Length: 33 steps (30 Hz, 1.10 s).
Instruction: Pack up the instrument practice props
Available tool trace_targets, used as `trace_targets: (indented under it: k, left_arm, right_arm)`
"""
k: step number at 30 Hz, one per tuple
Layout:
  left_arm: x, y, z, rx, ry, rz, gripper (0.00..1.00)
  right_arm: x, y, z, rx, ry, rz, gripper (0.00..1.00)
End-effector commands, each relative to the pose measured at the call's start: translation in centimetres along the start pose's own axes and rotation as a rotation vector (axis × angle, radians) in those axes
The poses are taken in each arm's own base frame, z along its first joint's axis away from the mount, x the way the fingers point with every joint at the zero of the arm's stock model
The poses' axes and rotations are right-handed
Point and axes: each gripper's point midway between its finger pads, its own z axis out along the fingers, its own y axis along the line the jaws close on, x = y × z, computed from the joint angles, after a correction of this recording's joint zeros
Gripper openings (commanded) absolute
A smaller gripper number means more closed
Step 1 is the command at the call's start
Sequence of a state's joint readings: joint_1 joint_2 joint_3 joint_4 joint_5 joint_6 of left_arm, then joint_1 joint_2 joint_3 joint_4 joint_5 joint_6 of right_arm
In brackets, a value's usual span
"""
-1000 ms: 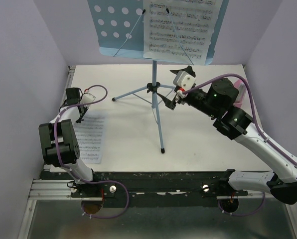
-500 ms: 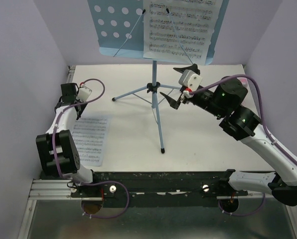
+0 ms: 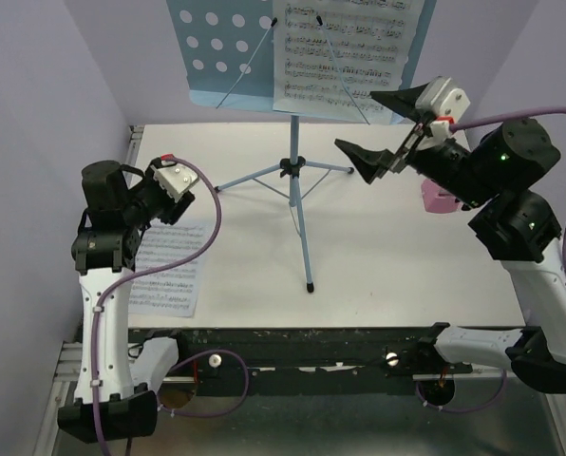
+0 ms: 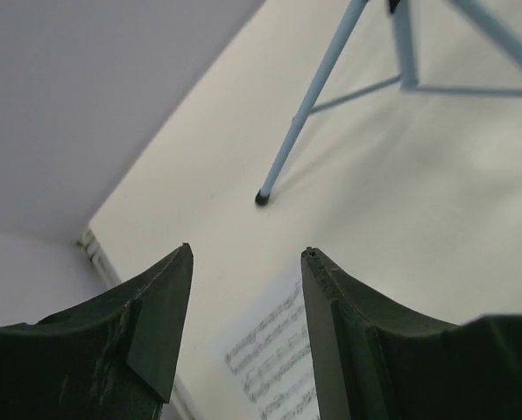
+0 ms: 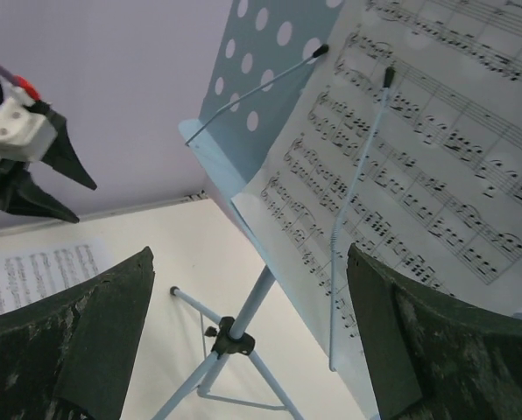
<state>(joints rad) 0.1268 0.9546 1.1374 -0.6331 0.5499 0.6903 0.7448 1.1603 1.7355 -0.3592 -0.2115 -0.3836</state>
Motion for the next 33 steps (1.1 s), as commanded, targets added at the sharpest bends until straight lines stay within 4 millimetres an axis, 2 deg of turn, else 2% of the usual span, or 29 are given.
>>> trace_targets:
  k: [1,3,7,12,16,22,26,33]
  left_arm:
    - [-10.4,-6.6,-4.1,0.345,-0.370,0.051,0.62]
    - [-13.5,-6.6,-5.3,0.371,-0.441,0.053,0.61]
    - [-20.0,-6.1,-7.2,0.398,-0.589,0.127,0.61]
    - [-27.8,-3.5,-9.4,0.343,-0.761,0.198,0.61]
    - [-32.3,-1.1,-10.7,0.277,-0.879,0.172,0.64]
    - [-36.4,0.8,-11.4,0.234,-1.003,0.144,0.68]
    - [-38.4,1.6,-10.2,0.220,-1.049,0.136,0.68]
    - [-41.7,4.3,-8.4,0.111,-1.142,0.104,0.68]
  right_arm:
    - [-1.2,0.4,-0.9,-0.052,0.010,0.128,0.96]
    - [-1.8,0.4,-0.8,-0.065,0.001,0.122,0.95]
    - [-1.3,0.3,0.2,-0.066,-0.001,0.114,0.95]
    - [-0.2,0.0,1.9,-0.057,-0.019,0.104,0.92]
    - [-0.5,-1.1,3.2,-0.024,-0.054,0.106,0.90]
    - [-0.9,-1.7,3.6,-0.002,-0.077,0.086,0.89]
    - [-0.3,-2.0,4.3,0.011,-0.070,0.078,0.89]
    - [0.7,-2.4,6.1,0.015,-0.073,0.082,0.89]
